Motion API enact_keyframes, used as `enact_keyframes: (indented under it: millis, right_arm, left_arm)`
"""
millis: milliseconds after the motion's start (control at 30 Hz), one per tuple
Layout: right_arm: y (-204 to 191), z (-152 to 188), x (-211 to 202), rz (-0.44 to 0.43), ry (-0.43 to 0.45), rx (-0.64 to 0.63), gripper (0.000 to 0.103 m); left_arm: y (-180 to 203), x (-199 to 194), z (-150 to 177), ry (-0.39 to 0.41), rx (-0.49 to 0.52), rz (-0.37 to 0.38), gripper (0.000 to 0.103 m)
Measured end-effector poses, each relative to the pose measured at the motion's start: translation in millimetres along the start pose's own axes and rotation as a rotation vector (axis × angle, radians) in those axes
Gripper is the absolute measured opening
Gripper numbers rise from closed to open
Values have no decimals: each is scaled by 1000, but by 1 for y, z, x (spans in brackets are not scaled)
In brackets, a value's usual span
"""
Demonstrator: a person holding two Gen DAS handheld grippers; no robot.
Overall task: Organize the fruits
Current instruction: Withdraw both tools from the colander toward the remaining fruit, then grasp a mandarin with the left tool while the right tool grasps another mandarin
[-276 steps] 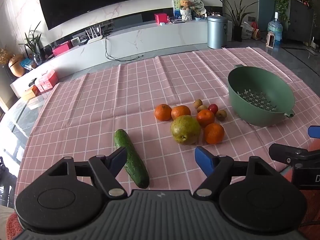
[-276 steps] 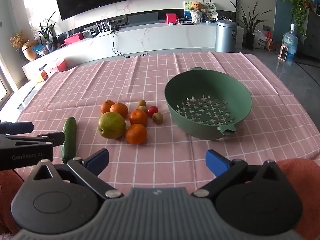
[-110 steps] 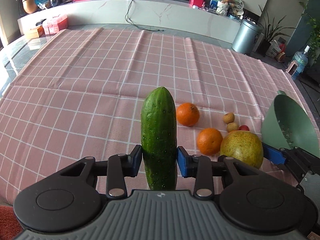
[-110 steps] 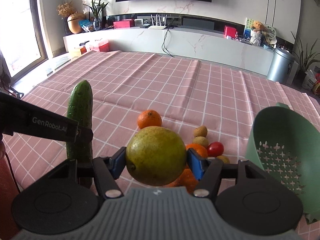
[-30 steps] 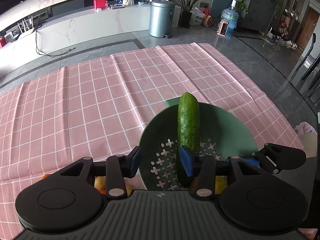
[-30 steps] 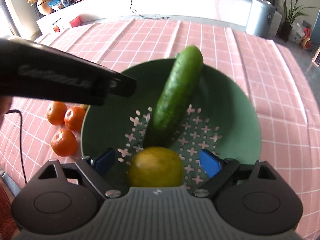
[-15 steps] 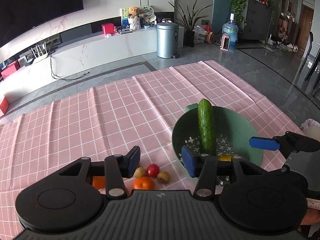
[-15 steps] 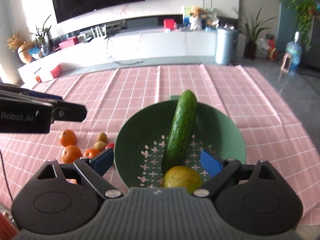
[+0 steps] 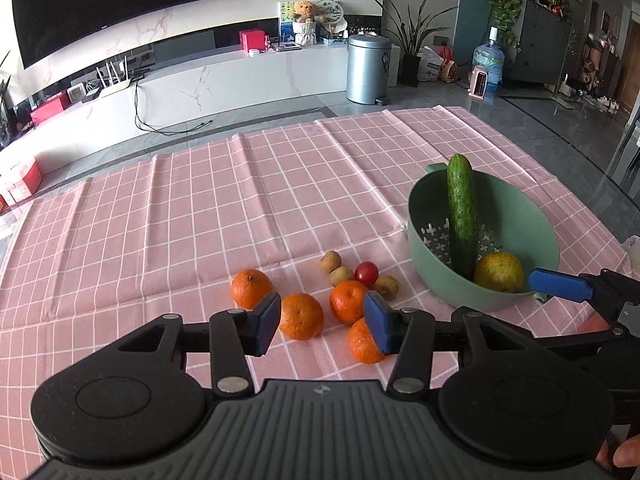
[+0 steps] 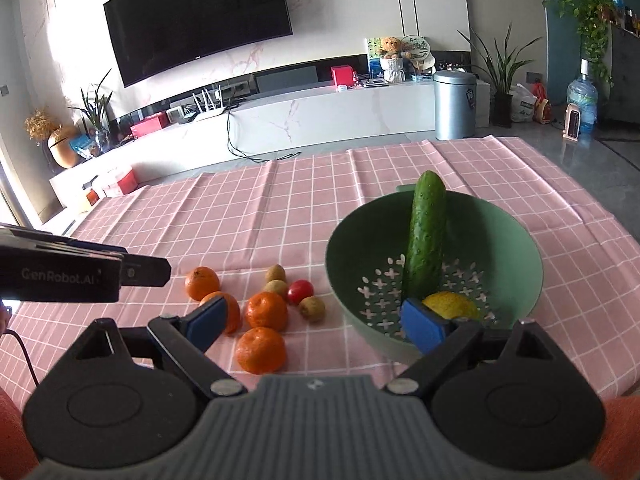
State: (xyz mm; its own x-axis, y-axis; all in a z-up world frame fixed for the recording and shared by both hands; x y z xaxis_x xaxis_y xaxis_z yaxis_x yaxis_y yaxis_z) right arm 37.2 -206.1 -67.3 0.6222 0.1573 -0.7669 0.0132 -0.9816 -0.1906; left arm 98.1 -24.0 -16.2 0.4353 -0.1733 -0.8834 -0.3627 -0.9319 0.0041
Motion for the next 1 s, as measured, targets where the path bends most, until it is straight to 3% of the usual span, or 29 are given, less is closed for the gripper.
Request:
enact_keyframes:
  millis: [233,433,733,1000]
  right_arm:
    - [-17,21,15,6,-66,-53,70]
    - [-20,25,39,-8,-127,-74,55]
    - [-34,11,68,-54,-172,-86,50]
    - [-44,8,94,-28,-202,-122,50]
  left_arm:
    - [-8,18,22,-58,7,45,57]
    - [-21,37,28,-85,-50,115,57]
    - [-35,65,20,-106,-90,111,55]
    - [-41,85,9,-58,-106,99,56]
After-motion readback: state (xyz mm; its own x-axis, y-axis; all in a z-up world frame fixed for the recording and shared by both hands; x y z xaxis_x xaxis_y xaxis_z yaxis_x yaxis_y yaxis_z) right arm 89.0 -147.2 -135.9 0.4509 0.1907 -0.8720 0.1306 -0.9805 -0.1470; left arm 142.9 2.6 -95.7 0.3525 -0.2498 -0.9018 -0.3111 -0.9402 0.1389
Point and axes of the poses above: each gripper's, at about its wrist camera, not at the fingertips, and x roughly the way its jaws point, y to its right, z to its underside, the point moved 2 cm from there along x, roughly the way its jaws point, and after that the axes turned 14 degrees about -y, right-handed, at the moved point
